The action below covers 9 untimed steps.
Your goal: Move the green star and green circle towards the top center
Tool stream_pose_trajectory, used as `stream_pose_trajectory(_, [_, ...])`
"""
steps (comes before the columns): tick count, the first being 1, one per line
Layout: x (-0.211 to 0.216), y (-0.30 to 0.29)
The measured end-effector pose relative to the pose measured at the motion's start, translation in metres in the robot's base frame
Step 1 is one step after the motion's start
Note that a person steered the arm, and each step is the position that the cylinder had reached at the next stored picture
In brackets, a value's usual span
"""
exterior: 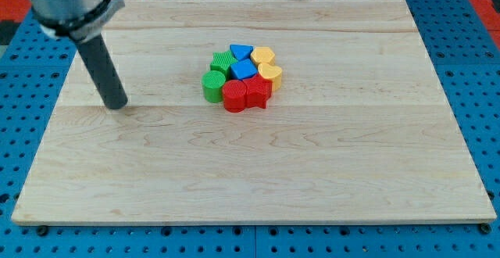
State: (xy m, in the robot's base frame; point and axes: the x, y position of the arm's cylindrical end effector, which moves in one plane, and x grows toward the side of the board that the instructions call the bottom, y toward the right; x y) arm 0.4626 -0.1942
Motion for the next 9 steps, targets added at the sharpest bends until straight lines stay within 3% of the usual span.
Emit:
stream_pose_trajectory(1, [0.029, 0.023])
stream_pose_trajectory(9, [0.031, 0.06])
